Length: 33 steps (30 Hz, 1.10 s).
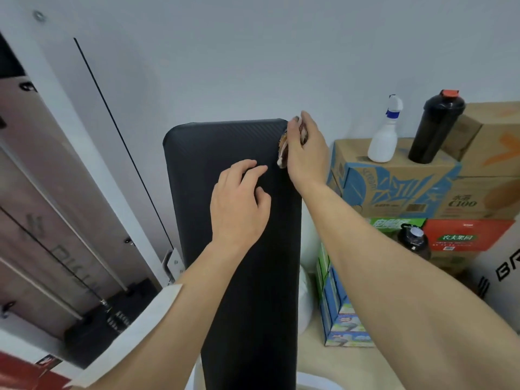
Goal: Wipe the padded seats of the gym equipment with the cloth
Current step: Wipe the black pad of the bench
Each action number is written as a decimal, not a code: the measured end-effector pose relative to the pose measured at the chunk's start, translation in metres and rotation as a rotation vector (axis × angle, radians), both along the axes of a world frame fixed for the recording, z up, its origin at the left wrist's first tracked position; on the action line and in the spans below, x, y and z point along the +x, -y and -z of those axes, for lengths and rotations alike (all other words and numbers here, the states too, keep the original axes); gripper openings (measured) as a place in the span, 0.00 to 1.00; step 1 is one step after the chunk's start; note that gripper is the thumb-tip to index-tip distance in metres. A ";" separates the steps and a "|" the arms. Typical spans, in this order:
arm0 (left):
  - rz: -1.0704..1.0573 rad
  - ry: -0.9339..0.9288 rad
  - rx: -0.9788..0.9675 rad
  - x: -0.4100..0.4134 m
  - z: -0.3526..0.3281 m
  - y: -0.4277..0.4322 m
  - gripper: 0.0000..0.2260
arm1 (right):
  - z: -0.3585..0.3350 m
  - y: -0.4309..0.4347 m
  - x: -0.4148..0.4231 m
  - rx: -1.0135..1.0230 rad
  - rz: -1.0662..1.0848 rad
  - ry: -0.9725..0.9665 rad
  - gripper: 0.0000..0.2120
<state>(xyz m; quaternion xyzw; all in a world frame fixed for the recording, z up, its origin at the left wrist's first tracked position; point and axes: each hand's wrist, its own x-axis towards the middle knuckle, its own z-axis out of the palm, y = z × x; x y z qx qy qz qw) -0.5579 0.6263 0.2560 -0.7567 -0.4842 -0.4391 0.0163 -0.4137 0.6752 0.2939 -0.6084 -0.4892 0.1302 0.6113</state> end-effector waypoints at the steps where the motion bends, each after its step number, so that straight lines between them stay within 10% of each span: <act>1: 0.000 -0.007 -0.008 -0.001 0.006 0.003 0.18 | 0.009 0.002 -0.001 0.025 0.014 -0.003 0.24; 9: -0.013 -0.076 -0.215 -0.018 0.082 0.034 0.15 | 0.188 0.084 -0.031 -0.236 0.174 -0.035 0.18; 17: 0.015 -0.011 -0.250 -0.027 0.118 0.051 0.10 | 0.090 0.033 -0.024 -0.009 0.175 -0.130 0.22; 22: 0.004 0.085 -0.266 -0.038 0.174 0.070 0.09 | 0.194 0.058 -0.044 0.002 0.354 -0.220 0.19; 27: -0.012 0.065 -0.395 -0.041 0.228 0.091 0.08 | 0.320 0.133 -0.058 -0.447 0.357 -0.310 0.20; 33: 0.026 0.104 -0.400 -0.037 0.247 0.093 0.08 | 0.245 0.097 -0.043 -0.221 0.276 -0.489 0.16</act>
